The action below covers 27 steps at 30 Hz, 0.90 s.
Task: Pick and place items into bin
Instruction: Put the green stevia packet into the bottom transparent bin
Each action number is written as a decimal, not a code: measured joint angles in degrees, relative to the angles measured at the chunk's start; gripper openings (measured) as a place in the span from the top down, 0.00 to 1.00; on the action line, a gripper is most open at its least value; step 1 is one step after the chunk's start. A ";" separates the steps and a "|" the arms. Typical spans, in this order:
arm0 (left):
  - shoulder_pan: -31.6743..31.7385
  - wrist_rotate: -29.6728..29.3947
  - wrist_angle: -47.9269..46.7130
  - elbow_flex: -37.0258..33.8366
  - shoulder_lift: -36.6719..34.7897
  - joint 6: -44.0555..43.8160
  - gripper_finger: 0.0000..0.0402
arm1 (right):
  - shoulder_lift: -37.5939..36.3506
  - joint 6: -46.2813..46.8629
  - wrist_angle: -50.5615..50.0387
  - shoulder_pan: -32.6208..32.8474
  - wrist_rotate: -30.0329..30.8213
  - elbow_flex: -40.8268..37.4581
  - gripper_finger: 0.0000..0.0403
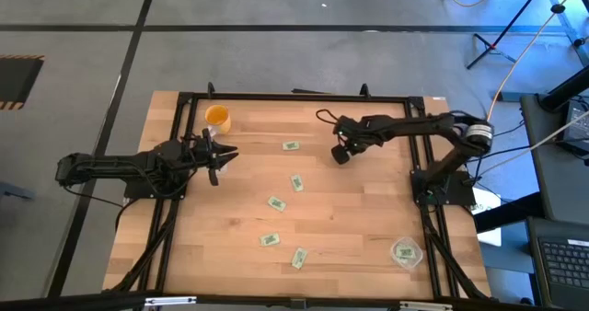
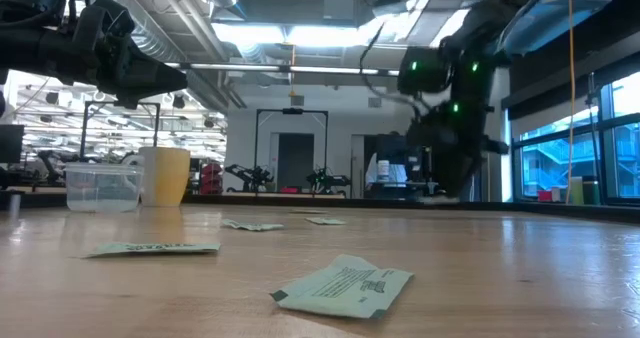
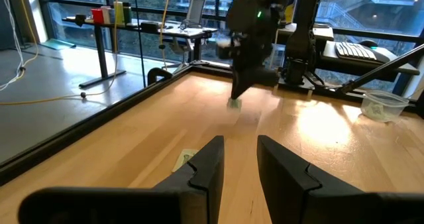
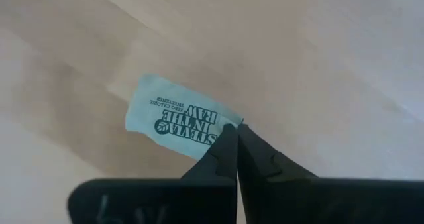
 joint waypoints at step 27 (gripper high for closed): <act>0.00 0.02 -0.04 0.00 0.00 -0.01 0.79 | -28.85 46.02 -31.08 47.83 -20.80 0.13 1.00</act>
